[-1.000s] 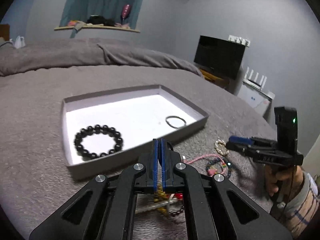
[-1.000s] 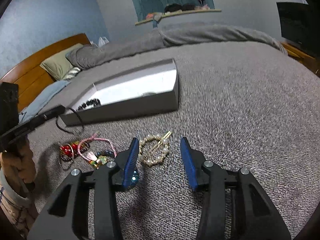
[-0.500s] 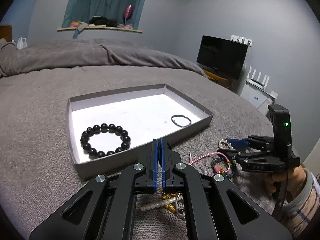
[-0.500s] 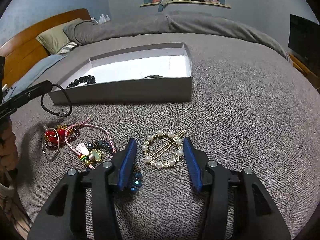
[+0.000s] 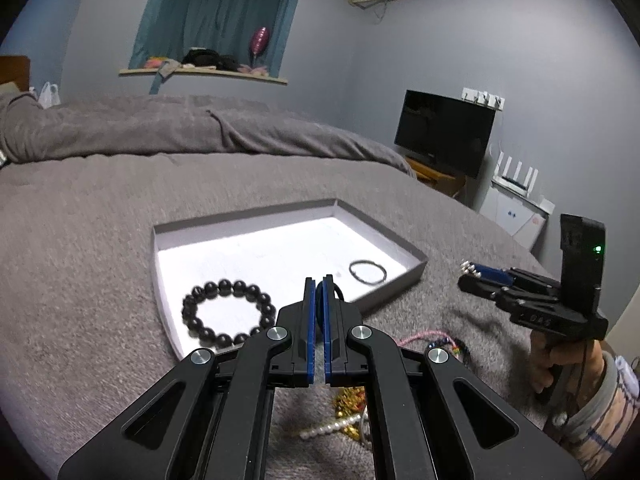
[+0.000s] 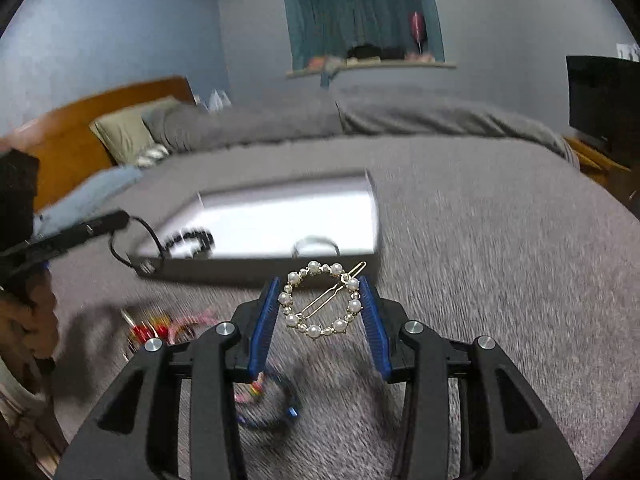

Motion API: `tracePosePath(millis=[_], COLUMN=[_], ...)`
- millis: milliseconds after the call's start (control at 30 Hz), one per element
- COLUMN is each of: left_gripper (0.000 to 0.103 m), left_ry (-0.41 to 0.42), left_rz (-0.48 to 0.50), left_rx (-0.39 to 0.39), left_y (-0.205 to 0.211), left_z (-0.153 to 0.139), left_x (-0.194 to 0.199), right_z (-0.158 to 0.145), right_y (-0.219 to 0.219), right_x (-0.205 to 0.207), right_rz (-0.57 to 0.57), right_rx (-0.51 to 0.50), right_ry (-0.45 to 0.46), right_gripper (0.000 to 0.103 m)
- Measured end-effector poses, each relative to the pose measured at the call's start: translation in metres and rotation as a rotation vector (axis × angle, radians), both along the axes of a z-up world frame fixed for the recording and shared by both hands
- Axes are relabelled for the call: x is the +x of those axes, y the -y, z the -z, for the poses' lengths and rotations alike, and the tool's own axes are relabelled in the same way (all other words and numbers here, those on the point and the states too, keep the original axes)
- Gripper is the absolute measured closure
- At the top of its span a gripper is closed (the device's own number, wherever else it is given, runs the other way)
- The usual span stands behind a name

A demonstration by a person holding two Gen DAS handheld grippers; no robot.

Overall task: Organize jewelry
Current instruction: 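Place the pearl clip in the box with the right tool while the left tool drops the hair tie there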

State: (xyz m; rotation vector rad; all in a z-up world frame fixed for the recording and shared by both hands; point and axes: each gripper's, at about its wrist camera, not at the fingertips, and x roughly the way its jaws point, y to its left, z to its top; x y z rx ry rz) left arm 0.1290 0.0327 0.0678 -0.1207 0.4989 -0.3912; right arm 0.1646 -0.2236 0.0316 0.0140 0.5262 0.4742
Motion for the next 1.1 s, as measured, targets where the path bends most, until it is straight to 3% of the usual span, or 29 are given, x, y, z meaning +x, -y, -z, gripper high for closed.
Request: tracePosePath(millis=[400, 567, 867, 1100], left_gripper=[0.099, 0.099, 0.099, 0.099], left_ry=[0.015, -0.042, -0.191, -0.236], left_rz=[-0.027, -0.021, -0.038, -0.035], left_rx=[-0.042, -0.029, 0.05, 0.084], left_y=[-0.006, 0.004, 0.017, 0.022], left_z=[-0.012, 0.003, 0.037, 0.047], left_x=[0.043, 0.072, 0.107, 0.111], right_z=[-0.018, -0.013, 0.014, 0.018], right_y=[-0.049, -0.061, -0.082, -0.09], right_x=[0.053, 0.083, 0.114, 0.116], right_rz=[-0.105, -0.113, -0.128, -0.119], right_rx=[0.014, 0.034, -0.016, -0.065], right_ry=[-0.003, -0.057, -0.19, -0.208], right_gripper=[0.062, 0.062, 0.062, 0.062])
